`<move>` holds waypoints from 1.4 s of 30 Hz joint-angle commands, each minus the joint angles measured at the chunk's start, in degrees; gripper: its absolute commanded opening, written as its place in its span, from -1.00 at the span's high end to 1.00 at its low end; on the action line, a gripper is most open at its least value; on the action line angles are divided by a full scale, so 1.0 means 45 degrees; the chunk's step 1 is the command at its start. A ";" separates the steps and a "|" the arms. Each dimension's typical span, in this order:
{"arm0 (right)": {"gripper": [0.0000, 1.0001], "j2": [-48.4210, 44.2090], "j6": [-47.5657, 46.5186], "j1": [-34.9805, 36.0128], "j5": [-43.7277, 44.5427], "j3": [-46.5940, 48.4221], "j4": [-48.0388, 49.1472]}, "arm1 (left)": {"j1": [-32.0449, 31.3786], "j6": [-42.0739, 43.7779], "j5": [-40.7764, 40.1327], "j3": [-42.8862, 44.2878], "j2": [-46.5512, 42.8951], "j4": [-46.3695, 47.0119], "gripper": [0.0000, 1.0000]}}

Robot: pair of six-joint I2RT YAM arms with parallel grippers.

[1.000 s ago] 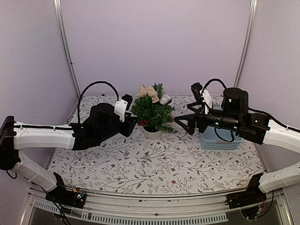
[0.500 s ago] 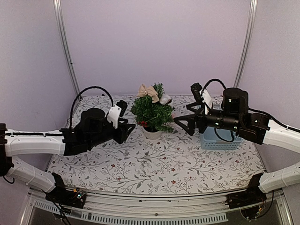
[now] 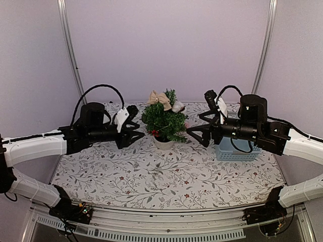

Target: Decorate the small christmas tree

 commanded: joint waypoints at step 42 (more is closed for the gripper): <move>-0.98 -0.0618 -0.0196 -0.0074 -0.0335 -0.0189 -0.0123 | 0.1453 0.7319 0.3106 0.2487 0.3684 -0.0532 0.57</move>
